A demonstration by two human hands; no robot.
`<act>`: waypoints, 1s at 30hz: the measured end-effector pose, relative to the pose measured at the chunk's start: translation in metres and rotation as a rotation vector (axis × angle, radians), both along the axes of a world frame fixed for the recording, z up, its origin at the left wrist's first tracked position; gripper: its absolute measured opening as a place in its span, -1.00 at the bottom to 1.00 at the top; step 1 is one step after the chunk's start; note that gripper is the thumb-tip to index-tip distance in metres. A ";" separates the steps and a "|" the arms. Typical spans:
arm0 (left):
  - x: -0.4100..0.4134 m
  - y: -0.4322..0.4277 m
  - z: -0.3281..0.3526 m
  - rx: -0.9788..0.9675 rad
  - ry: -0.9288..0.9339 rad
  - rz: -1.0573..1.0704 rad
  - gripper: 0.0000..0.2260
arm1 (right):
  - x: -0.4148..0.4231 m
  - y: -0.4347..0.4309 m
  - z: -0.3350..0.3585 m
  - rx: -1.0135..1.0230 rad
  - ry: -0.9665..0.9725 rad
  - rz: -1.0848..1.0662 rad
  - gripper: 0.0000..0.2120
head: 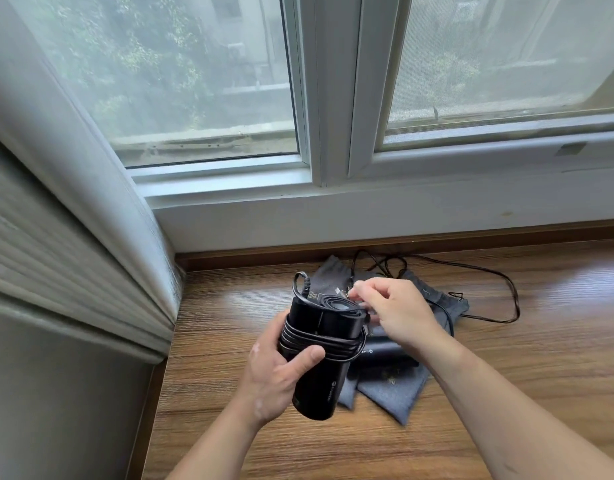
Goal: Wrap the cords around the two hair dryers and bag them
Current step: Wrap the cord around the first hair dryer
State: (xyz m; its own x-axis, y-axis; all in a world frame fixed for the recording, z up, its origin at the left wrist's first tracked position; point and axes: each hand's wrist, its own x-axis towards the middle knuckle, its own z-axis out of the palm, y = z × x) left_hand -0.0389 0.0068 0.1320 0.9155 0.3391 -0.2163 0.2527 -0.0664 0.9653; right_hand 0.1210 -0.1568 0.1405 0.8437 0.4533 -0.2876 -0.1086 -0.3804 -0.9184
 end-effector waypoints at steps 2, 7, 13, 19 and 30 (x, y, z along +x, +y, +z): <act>0.000 -0.003 0.001 -0.018 0.029 0.056 -0.57 | -0.006 -0.007 0.005 0.101 0.077 0.049 -0.74; 0.002 -0.006 -0.002 -0.203 0.048 0.167 -0.65 | -0.032 -0.015 0.014 0.130 -0.076 0.233 -0.61; 0.001 -0.007 -0.002 -0.237 0.064 0.198 -0.64 | -0.028 -0.010 0.007 0.138 -0.022 0.188 -0.51; 0.000 -0.006 0.000 -0.208 0.050 0.218 -0.65 | -0.029 -0.006 0.009 0.171 -0.067 0.165 -0.62; 0.003 -0.007 0.002 -0.249 0.047 0.279 -0.61 | -0.045 0.002 -0.007 0.267 -0.332 0.049 -0.74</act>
State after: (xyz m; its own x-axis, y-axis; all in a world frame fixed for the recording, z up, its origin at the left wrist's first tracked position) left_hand -0.0356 0.0001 0.1341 0.7824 0.5060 -0.3631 0.2722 0.2466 0.9301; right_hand 0.0756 -0.1544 0.1337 0.8464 0.5167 0.1289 0.2218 -0.1220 -0.9674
